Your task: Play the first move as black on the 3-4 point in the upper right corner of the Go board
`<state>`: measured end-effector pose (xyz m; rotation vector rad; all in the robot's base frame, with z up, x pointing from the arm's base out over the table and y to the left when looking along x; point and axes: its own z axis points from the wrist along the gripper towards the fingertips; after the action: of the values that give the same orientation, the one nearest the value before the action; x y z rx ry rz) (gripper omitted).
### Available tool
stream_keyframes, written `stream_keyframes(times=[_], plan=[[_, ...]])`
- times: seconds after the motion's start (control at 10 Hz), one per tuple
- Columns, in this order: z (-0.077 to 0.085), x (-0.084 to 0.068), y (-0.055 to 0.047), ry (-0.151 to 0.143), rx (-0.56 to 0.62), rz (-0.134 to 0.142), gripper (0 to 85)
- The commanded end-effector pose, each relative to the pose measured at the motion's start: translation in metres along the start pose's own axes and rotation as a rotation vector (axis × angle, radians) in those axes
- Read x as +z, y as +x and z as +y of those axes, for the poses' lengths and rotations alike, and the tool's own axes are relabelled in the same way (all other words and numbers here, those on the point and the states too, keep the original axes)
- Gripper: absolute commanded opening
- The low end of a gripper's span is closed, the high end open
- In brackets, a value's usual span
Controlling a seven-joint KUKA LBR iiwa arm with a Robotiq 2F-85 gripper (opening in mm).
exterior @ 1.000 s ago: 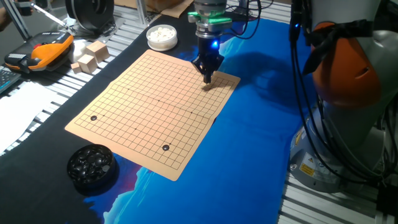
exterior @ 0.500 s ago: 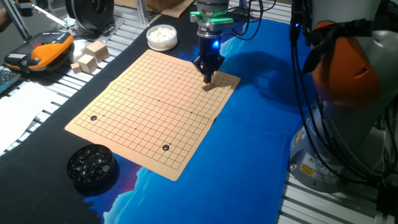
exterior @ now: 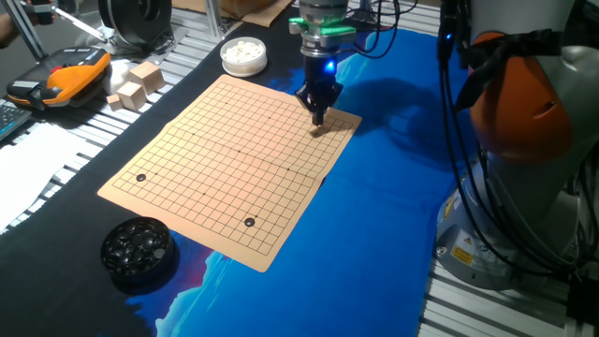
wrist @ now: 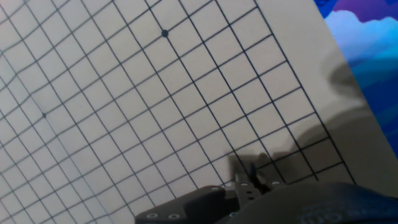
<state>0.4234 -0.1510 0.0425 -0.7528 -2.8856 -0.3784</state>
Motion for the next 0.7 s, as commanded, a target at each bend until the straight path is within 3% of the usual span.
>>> stream_keyframes(times=[0.0, 0.6], plan=[[-0.0026, 0.0028, -0.0005, -0.001, -0.004, -0.001, 0.0], [-0.0044, 0.0108, -0.0017, -0.022, -0.003, -0.008, 0.0]])
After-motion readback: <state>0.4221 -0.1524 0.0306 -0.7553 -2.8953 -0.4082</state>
